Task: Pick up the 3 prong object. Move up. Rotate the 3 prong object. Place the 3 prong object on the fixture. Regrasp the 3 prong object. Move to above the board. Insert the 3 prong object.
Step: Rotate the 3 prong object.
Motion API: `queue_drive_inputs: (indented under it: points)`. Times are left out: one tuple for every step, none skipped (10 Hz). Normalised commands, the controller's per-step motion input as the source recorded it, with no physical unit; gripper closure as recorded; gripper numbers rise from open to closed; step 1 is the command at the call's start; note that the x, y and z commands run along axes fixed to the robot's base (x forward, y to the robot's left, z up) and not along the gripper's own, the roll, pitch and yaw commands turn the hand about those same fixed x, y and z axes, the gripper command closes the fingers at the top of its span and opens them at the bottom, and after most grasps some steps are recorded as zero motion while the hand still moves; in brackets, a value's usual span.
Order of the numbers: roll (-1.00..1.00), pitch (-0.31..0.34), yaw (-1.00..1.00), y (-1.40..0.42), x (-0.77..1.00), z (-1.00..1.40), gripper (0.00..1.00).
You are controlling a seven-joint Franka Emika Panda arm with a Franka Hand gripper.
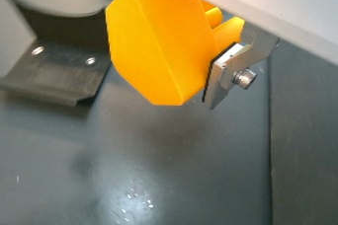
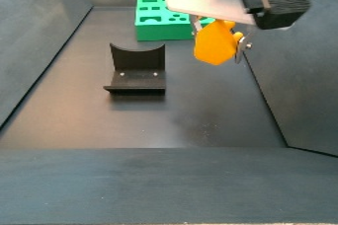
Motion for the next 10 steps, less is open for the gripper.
queue_drive_inputs:
  points:
    - [0.0,0.0,-1.0,0.01,0.0,-0.04,1.0]
    - [0.0,0.0,-1.0,0.01,0.0,-0.04,1.0]
    - [0.0,0.0,-1.0,0.01,0.0,-0.04,1.0]
    - [0.0,0.0,-1.0,0.01,0.0,-0.04,1.0]
    - [0.0,0.001,-1.0,0.01,0.0,-0.03,1.0]
    - [0.0,0.002,-1.0,0.01,0.0,-0.03,1.0]
    - [0.0,0.002,-1.0,0.01,0.0,-0.03,1.0]
    - [0.0,0.003,-1.0,0.01,0.0,-0.02,1.0]
    - [0.0,0.004,-1.0,0.02,-0.01,-0.02,1.0]
    - [0.0,0.004,-1.0,0.02,0.0,-0.02,1.0]
